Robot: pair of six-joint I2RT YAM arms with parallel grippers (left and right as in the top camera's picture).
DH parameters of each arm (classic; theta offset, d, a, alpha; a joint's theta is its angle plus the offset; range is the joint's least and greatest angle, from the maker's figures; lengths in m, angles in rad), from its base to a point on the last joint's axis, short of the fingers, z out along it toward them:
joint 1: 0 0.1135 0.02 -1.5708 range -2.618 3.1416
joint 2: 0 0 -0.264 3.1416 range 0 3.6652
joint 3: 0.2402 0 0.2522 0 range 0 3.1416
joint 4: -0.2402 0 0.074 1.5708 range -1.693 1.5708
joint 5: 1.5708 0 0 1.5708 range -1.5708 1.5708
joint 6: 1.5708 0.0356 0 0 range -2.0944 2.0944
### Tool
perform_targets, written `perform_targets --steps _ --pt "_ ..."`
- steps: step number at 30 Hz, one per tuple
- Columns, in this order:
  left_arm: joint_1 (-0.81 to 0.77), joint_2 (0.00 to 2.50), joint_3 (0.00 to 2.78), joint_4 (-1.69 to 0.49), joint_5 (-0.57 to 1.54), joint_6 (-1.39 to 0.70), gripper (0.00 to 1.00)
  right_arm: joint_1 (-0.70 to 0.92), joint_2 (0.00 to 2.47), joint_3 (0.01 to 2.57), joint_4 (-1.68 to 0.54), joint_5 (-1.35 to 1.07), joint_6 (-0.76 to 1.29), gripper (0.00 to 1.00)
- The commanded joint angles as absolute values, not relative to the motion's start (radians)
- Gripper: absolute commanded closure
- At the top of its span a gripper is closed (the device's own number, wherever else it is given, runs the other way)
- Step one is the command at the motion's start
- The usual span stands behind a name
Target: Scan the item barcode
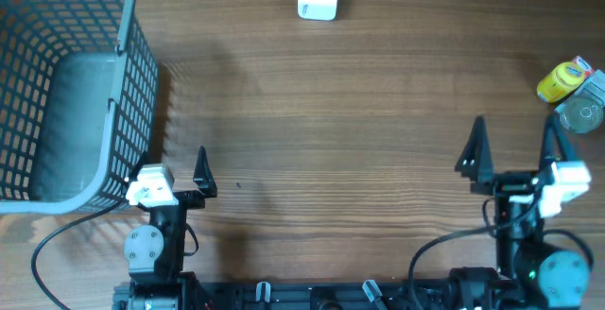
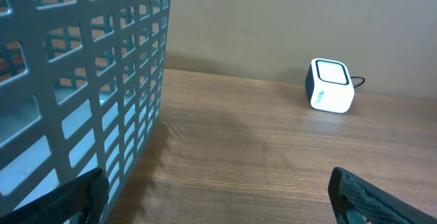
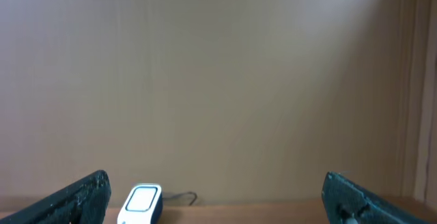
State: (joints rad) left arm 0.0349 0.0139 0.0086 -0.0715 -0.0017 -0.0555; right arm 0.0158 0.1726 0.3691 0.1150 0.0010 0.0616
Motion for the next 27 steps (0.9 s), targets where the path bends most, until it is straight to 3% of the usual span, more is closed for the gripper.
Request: perform_targets --steps 1,11,19,27 --pt "0.041 0.006 0.006 -0.075 0.003 -0.037 0.00 0.007 0.078 0.253 0.169 -0.024 0.051 0.00" --pt "0.041 0.006 0.006 -0.076 0.003 -0.037 0.00 -0.004 0.002 0.015 0.189 -0.014 0.055 0.00" --pt "0.041 0.006 0.006 -0.075 0.003 -0.037 0.00 -0.022 0.002 0.005 0.010 -0.029 0.029 0.00" --pt "0.041 0.006 0.006 -0.075 0.003 -0.037 0.00 -0.022 0.002 0.005 -0.002 -0.058 -0.023 0.00"
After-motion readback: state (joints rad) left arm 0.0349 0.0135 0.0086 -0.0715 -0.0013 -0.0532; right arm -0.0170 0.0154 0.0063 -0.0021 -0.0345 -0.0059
